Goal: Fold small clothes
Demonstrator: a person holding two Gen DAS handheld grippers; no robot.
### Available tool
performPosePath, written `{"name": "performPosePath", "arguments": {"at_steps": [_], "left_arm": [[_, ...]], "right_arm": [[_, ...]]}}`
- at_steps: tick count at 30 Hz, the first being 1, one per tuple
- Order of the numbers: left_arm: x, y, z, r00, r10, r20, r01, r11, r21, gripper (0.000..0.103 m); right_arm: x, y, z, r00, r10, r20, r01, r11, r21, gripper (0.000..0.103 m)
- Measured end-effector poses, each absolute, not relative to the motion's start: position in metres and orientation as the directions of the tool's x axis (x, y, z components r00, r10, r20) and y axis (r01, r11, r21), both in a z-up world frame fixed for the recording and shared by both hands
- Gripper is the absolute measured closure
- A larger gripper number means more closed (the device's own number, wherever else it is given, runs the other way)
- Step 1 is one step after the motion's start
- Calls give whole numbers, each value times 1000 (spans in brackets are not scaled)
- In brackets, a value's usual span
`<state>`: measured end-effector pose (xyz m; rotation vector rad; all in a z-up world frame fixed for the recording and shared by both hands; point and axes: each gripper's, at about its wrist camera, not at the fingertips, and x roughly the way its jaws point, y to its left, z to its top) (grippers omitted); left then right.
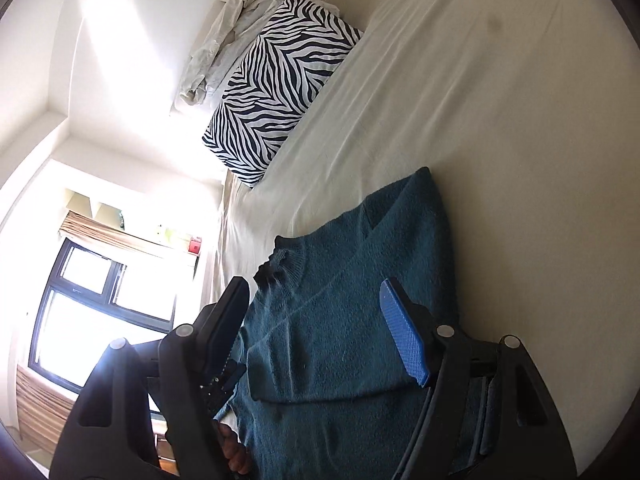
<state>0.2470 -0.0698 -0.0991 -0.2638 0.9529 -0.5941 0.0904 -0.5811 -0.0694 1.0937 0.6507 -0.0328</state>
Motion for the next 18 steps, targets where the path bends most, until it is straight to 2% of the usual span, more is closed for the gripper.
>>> {"name": "performPosePath", "arguments": {"at_steps": [2,5,9,12,14,17,18], "left_arm": [[251,-77,-119,402,-569,-717,340,820,-461,41],[248,-82,-126,433,-569,-699,382,819,-429,39],[249,-89,-129,425,-575,-699,420,809,-410,30],[249,-91,-131,431,-580,-692,424,806,-412,30],[247,-91,-131,436,-579,-689,427,807,-408,29],[247,-87,-130,436,-599,-671,426,795,-432,28],[247,-82,-128,432,-616,-659,418,784,-459,28]], "right_arm": [[116,-593,-84,799,298,-522,357,463,811,35],[135,-608,-121,728,350,-590,452,402,796,37],[121,-601,-121,735,379,-562,394,436,809,37],[100,-591,-115,757,414,-505,350,396,849,37],[88,-585,-113,772,427,-470,318,380,868,32],[81,-576,-124,752,418,-510,329,433,839,30],[79,-575,-125,747,410,-523,327,459,826,35]]}}
